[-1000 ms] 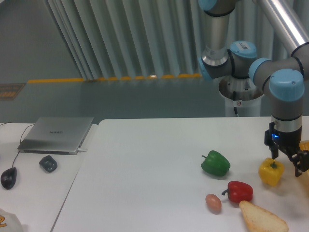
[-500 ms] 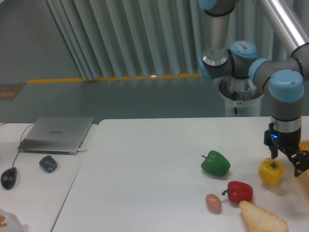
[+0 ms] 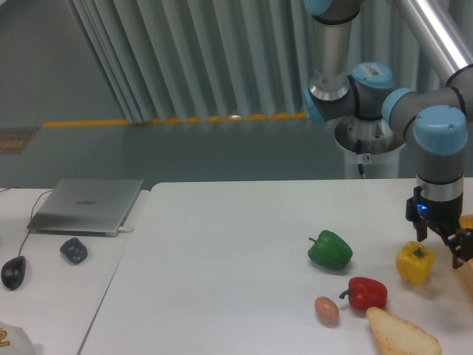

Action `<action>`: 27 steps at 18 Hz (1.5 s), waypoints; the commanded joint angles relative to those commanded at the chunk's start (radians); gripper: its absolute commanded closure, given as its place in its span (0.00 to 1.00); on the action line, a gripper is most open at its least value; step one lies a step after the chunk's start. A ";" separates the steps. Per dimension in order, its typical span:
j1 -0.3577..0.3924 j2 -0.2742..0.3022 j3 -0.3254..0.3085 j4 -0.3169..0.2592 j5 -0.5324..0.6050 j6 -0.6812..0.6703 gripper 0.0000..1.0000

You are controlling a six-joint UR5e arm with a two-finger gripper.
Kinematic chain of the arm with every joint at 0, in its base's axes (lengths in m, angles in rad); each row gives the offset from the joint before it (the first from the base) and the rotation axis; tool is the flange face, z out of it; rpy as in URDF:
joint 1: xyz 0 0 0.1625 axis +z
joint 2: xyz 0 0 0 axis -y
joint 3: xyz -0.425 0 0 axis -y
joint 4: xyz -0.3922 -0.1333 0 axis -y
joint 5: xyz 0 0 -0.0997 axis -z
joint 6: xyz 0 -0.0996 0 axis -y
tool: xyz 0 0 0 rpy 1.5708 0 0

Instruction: Place the triangular bread in the basket

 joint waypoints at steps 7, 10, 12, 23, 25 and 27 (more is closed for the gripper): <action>-0.002 -0.003 -0.003 0.035 0.011 -0.002 0.00; -0.006 -0.005 -0.005 0.037 0.009 -0.017 0.00; -0.003 -0.002 -0.006 0.038 0.005 -0.017 0.00; -0.046 -0.043 0.061 0.098 -0.001 -0.222 0.00; -0.052 -0.061 0.071 0.135 -0.014 -0.276 0.00; -0.055 -0.083 0.106 0.143 -0.006 -0.313 0.00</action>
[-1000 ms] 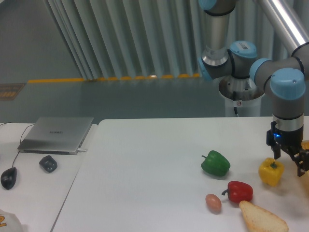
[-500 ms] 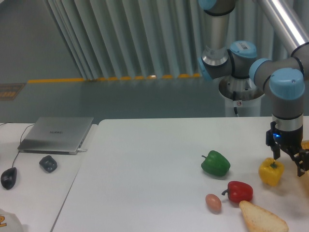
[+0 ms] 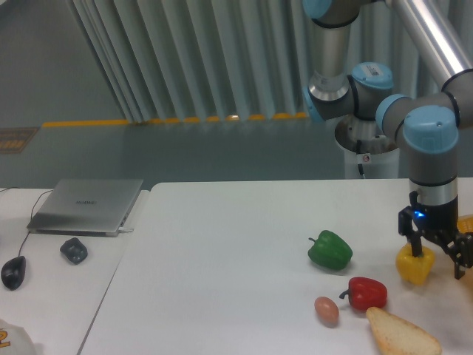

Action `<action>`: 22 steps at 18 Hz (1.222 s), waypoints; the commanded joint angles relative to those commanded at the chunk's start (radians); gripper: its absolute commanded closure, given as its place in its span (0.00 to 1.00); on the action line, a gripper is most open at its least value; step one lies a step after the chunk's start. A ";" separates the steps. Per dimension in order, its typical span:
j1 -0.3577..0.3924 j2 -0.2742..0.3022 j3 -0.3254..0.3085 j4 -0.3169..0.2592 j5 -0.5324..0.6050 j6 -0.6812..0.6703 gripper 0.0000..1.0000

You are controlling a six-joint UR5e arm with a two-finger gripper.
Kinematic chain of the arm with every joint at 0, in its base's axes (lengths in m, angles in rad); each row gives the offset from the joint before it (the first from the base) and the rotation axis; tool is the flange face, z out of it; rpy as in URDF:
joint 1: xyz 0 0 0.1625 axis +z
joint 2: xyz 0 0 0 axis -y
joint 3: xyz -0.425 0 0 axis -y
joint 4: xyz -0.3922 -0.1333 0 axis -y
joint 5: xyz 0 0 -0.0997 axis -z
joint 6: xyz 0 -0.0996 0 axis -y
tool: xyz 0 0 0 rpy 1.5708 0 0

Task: Place the triangular bread in the basket
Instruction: 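Move the gripper toward the triangular bread slice and lower it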

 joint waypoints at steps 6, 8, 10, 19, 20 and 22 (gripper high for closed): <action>-0.006 -0.015 0.012 0.028 -0.002 -0.166 0.00; -0.021 -0.025 0.020 0.028 0.000 -0.203 0.00; -0.028 -0.031 0.019 0.028 0.000 -0.203 0.00; -0.083 -0.072 0.044 0.046 -0.002 -0.305 0.00; -0.084 -0.080 0.048 0.046 0.000 -0.343 0.00; -0.097 -0.086 0.043 0.046 0.002 -0.406 0.00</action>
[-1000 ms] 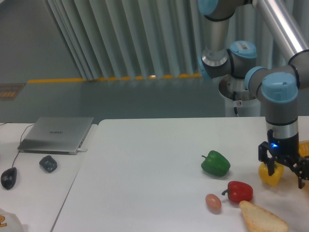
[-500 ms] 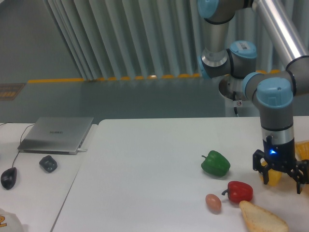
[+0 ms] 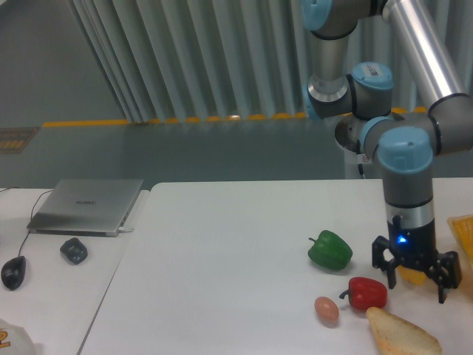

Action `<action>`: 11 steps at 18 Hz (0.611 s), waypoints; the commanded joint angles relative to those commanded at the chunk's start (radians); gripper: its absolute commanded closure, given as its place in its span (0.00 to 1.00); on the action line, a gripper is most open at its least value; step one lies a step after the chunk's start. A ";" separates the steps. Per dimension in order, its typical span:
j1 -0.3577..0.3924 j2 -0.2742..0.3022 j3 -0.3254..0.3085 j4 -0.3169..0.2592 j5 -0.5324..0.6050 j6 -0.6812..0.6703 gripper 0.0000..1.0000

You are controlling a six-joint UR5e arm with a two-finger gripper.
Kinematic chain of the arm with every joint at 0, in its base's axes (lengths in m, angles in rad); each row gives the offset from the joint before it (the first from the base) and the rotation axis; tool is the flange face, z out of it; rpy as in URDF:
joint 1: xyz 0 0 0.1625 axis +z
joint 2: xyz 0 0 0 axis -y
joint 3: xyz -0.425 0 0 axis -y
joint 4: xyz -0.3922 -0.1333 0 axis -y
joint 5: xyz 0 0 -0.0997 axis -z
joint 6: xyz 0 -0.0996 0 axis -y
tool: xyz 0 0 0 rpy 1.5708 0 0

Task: Place the triangular bread in the basket
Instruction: 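Move the gripper toward the triangular bread slice and lower it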

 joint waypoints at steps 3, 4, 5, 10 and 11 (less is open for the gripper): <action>-0.002 -0.021 0.011 0.003 0.000 -0.093 0.00; -0.002 -0.031 0.021 0.005 0.000 -0.149 0.00; -0.003 -0.046 0.037 0.005 0.000 -0.223 0.00; 0.000 -0.060 0.041 0.005 -0.001 -0.366 0.00; 0.005 -0.064 0.047 0.008 -0.003 -0.431 0.00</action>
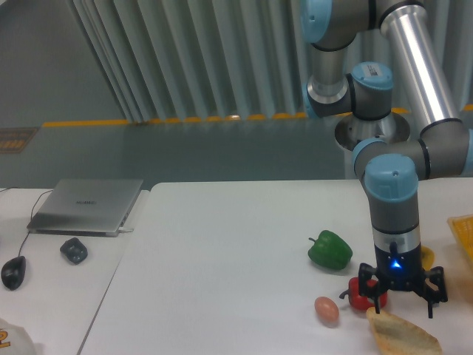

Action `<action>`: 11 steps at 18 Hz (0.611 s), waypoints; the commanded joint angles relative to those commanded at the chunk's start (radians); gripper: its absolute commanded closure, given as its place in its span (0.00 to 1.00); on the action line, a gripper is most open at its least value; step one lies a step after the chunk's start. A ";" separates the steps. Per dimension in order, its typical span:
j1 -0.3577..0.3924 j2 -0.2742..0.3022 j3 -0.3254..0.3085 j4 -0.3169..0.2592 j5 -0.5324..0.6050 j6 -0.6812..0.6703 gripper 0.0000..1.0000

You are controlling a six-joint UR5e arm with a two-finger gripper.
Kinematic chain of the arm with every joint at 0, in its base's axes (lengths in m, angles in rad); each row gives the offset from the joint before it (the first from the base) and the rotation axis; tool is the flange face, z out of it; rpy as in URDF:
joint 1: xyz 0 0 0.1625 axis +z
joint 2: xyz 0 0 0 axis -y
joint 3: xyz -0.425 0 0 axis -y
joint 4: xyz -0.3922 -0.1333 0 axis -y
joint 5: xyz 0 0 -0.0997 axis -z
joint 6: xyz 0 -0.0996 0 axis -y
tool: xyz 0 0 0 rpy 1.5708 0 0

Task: Place the triangular bread in the basket
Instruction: 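Move the gripper toward the triangular bread slice and lower it, then close the gripper on the triangular bread slice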

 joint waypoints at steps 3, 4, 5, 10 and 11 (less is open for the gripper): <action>0.002 -0.008 -0.003 0.002 0.002 -0.047 0.00; 0.002 -0.012 0.000 0.002 0.002 -0.063 0.00; 0.002 -0.017 -0.004 0.002 0.002 -0.092 0.00; -0.001 -0.015 -0.011 0.002 0.002 -0.047 0.00; -0.001 -0.014 -0.015 0.002 0.002 -0.045 0.00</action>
